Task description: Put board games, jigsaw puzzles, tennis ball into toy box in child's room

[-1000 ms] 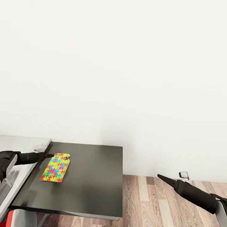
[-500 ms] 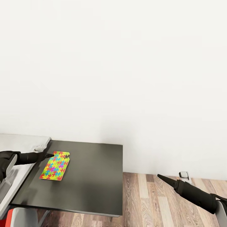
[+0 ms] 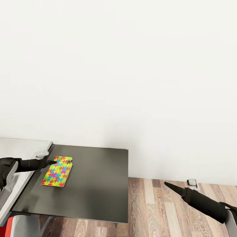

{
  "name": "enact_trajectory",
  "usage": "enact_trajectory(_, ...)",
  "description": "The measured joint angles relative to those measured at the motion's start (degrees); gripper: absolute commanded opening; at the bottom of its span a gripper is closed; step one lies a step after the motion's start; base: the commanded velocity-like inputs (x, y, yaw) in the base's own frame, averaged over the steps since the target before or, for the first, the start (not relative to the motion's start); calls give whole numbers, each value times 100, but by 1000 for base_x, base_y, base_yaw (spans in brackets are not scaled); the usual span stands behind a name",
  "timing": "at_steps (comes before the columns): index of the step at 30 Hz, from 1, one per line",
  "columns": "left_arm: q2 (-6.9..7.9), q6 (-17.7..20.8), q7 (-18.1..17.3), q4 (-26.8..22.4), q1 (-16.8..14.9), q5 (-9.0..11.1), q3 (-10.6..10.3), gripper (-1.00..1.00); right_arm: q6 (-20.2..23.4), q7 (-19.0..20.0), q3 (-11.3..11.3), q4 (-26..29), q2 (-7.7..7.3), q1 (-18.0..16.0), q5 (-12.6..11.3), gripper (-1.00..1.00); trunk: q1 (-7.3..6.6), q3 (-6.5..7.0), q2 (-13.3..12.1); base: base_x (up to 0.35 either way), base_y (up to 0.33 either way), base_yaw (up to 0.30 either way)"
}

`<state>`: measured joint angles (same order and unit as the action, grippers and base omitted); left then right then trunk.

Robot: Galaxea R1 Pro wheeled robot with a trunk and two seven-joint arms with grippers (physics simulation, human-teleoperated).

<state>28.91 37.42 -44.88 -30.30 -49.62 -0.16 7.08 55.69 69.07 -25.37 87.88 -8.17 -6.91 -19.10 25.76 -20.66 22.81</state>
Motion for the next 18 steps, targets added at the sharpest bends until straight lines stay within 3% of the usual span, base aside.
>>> enact_trajectory(18,-10,-10,0,0,0,-6,0,100,-4,-1,0,-6,0,0,0,100,0,-169,0,0,0,0)
